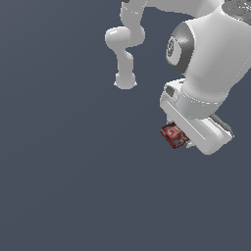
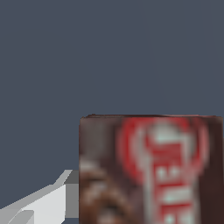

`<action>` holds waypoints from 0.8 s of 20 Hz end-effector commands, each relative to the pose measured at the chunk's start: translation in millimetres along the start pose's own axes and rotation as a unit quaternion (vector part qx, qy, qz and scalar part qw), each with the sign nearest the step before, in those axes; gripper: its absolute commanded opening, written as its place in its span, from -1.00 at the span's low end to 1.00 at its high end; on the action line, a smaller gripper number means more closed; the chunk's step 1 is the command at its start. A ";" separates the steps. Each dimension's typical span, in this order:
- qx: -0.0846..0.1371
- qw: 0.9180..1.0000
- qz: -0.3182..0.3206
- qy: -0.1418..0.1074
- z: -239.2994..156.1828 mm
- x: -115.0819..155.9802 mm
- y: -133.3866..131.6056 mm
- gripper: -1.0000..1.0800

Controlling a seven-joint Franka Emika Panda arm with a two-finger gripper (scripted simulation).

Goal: Pick up the object and move it to a goal position.

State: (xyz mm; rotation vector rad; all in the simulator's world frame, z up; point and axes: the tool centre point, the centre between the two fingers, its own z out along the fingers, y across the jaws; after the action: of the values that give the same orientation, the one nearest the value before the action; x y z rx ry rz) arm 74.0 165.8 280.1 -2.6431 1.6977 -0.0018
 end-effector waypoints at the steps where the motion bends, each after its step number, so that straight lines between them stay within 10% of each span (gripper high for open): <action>1: -0.001 1.000 0.000 0.000 -26.0 -7.5 -1.9 -1.00; 16: 0.000 1.000 -0.001 0.000 -129.9 -38.1 -15.5 -1.00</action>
State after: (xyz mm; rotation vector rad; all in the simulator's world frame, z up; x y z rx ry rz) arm 72.1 205.2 404.3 -2.6442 1.6954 -0.0019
